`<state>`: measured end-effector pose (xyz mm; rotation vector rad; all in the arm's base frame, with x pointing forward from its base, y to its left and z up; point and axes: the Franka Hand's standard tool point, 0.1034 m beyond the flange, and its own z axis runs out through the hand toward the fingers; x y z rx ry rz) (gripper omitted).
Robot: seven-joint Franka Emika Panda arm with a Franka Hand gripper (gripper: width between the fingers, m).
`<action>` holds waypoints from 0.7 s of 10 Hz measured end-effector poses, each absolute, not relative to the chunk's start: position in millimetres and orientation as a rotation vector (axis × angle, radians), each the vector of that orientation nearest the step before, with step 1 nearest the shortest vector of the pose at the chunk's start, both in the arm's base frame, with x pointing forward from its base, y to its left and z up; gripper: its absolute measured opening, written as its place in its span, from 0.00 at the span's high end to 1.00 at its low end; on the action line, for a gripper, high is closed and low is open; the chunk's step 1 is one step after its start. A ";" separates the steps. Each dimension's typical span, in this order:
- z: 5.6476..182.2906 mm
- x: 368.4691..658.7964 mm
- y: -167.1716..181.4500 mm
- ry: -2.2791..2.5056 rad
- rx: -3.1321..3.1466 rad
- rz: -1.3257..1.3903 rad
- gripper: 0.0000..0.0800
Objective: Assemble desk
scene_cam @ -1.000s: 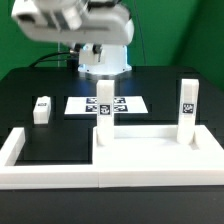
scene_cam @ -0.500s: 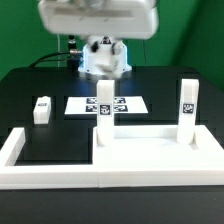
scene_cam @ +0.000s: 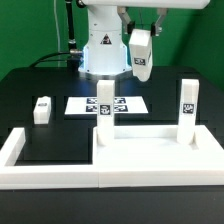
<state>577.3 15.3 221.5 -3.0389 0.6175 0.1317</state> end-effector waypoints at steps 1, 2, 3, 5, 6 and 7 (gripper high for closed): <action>220.6 578.5 18.3 0.602 -3.046 0.027 0.64; 220.8 589.3 21.5 0.602 -3.050 -0.123 0.64; 224.1 601.9 31.5 0.633 -3.028 -0.271 0.64; 237.0 620.5 50.6 0.731 -2.963 -0.478 0.64; 238.0 619.1 56.2 0.726 -2.953 -0.507 0.64; 236.1 622.8 65.1 0.724 -2.901 -0.638 0.64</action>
Offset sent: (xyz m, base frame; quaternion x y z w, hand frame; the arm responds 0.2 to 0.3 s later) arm 0.0306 0.0175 0.0151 0.0130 0.1898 0.0641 0.9796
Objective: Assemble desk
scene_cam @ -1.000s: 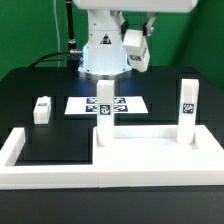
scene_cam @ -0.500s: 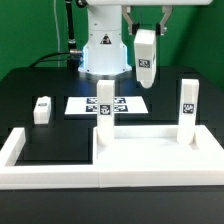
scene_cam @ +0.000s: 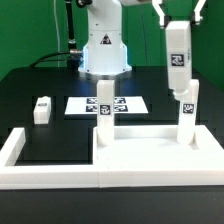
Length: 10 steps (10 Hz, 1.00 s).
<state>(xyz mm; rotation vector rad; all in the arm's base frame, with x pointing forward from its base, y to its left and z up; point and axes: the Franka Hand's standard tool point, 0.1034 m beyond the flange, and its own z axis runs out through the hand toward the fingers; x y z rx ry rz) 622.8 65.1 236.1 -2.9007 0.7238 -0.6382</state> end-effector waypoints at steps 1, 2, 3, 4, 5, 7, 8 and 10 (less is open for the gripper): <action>231.4 619.8 70.9 0.708 -2.891 -0.662 0.64; 230.8 620.2 73.1 0.702 -2.889 -0.668 0.64; 226.0 619.9 72.7 0.693 -2.899 -0.666 0.64; 207.7 623.0 73.1 0.661 -2.932 -0.687 0.64; 200.8 635.7 73.0 0.628 -2.965 -0.697 0.64; 207.3 641.3 88.4 0.603 -2.955 -0.724 0.64; 205.6 641.0 87.6 0.596 -2.956 -0.716 0.64; 202.5 640.7 88.9 0.604 -2.954 -0.712 0.64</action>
Offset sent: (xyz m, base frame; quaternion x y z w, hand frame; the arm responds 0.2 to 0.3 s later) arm 0.0240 -0.0343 -0.0530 -0.1339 0.1230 -0.1018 0.9781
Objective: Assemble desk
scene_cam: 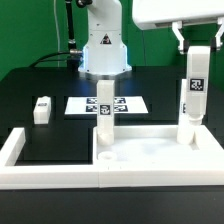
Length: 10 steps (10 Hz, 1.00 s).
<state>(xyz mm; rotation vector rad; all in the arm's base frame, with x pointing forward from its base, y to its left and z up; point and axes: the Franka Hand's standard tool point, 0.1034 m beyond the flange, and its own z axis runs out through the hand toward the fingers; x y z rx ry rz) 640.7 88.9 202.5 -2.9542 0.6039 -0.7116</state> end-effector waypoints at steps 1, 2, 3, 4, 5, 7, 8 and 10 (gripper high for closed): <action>195.0 641.5 93.9 0.581 -2.970 -0.724 0.64; 192.4 644.7 93.3 0.563 -2.985 -0.734 0.64; 189.6 646.7 96.2 0.547 -2.993 -0.752 0.64; 185.1 647.5 99.2 0.527 -2.996 -0.771 0.64; 185.5 647.5 98.9 0.533 -2.991 -0.766 0.64; 184.9 647.3 99.0 0.541 -2.987 -0.763 0.64; 184.9 647.3 99.0 0.541 -2.987 -0.762 0.64; 183.4 646.9 99.3 0.540 -2.989 -0.760 0.64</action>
Offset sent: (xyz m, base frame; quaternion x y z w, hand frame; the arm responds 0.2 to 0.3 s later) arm 0.0117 -0.0199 -0.0051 -0.0762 0.1341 -0.1033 0.9826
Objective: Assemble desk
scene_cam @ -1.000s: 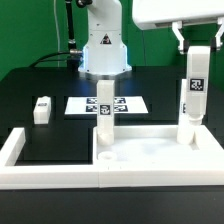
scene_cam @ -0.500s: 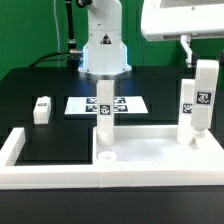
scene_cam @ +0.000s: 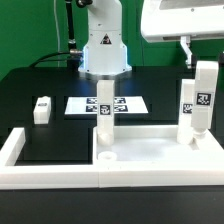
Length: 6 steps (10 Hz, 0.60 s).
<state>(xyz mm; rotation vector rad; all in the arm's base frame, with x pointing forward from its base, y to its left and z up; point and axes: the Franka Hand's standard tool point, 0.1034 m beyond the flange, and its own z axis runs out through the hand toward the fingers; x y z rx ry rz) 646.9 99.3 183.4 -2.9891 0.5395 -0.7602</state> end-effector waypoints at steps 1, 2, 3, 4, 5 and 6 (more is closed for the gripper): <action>174.9 643.4 108.5 0.571 -2.986 -0.754 0.64; 172.5 638.2 115.7 0.562 -2.989 -0.758 0.64; 165.3 628.0 119.6 0.553 -2.997 -0.761 0.64; 159.2 622.3 120.3 0.543 -3.008 -0.764 0.64; 157.8 622.3 121.7 0.533 -3.013 -0.764 0.64; 156.8 622.4 119.6 0.536 -3.014 -0.761 0.64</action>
Offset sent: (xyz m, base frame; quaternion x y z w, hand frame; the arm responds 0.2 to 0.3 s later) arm -0.0256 -0.0192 -0.0137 -0.0536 0.0854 -0.0294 0.9945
